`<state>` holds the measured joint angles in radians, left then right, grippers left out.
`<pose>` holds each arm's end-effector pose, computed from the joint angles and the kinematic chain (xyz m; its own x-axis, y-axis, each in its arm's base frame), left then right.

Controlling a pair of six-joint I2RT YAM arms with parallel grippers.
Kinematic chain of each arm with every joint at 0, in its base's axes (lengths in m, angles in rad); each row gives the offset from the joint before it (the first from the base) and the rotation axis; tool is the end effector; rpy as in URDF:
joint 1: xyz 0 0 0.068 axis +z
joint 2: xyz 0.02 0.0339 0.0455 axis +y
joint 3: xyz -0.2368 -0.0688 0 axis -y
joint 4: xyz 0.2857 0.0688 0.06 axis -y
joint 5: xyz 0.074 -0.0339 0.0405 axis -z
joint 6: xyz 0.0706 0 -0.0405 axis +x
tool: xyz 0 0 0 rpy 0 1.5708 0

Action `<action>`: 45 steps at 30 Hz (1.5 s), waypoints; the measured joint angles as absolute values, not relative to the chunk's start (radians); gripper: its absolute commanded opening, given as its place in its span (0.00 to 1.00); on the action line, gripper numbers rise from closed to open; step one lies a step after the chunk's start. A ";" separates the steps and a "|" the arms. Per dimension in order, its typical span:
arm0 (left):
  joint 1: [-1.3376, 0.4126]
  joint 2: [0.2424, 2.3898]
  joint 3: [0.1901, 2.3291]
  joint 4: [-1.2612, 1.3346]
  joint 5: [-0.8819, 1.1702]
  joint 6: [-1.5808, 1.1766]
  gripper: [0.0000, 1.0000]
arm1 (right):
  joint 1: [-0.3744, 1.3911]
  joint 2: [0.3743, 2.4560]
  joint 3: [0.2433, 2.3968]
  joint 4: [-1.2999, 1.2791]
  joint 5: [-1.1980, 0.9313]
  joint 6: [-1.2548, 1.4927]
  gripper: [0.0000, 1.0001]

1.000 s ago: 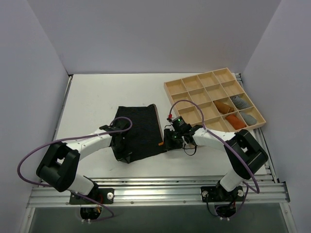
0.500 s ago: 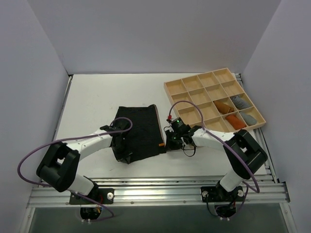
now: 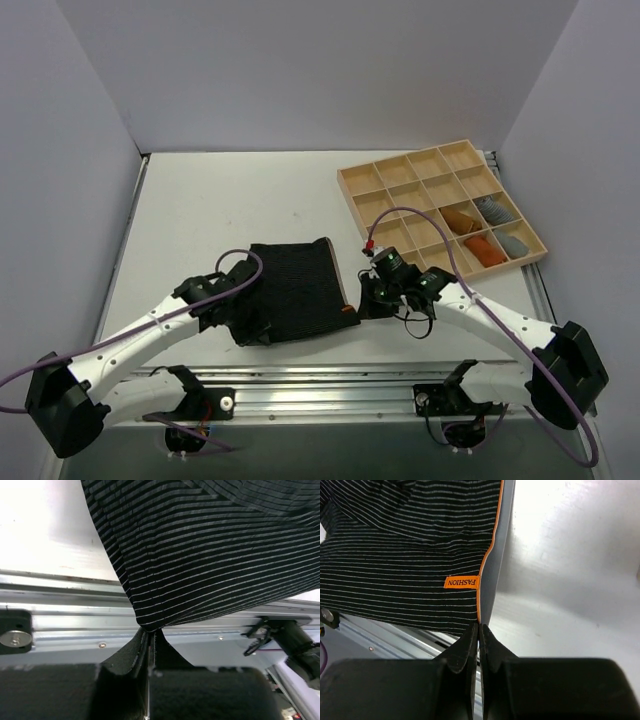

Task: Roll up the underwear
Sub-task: Fold the underwear

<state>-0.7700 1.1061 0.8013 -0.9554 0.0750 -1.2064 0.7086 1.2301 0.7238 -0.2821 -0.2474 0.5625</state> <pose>0.1748 -0.1768 0.1592 -0.9076 -0.4178 -0.0423 -0.3854 0.8688 -0.3110 0.2319 0.2215 0.1496 -0.8619 -0.0578 -0.5037 -0.3574 0.7738 0.5229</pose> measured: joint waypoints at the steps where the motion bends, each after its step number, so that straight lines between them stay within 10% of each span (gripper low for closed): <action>1: -0.773 1.087 0.802 -0.963 0.073 -1.222 0.02 | 0.711 1.212 0.723 -0.297 -0.243 0.567 0.00; 30: -0.266 1.824 1.449 -0.989 0.070 -0.794 0.02 | 0.556 1.972 1.540 -0.342 -0.192 0.437 0.00; 45: -0.220 2.017 1.604 -0.986 0.122 -0.712 0.02 | 0.551 2.028 1.480 -0.287 -0.391 0.356 0.31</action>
<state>-0.2195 2.0167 1.6043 -0.9855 0.1223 -0.7120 0.5514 2.0277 1.4796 -0.2867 -0.3908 0.3565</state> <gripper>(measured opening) 0.040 0.305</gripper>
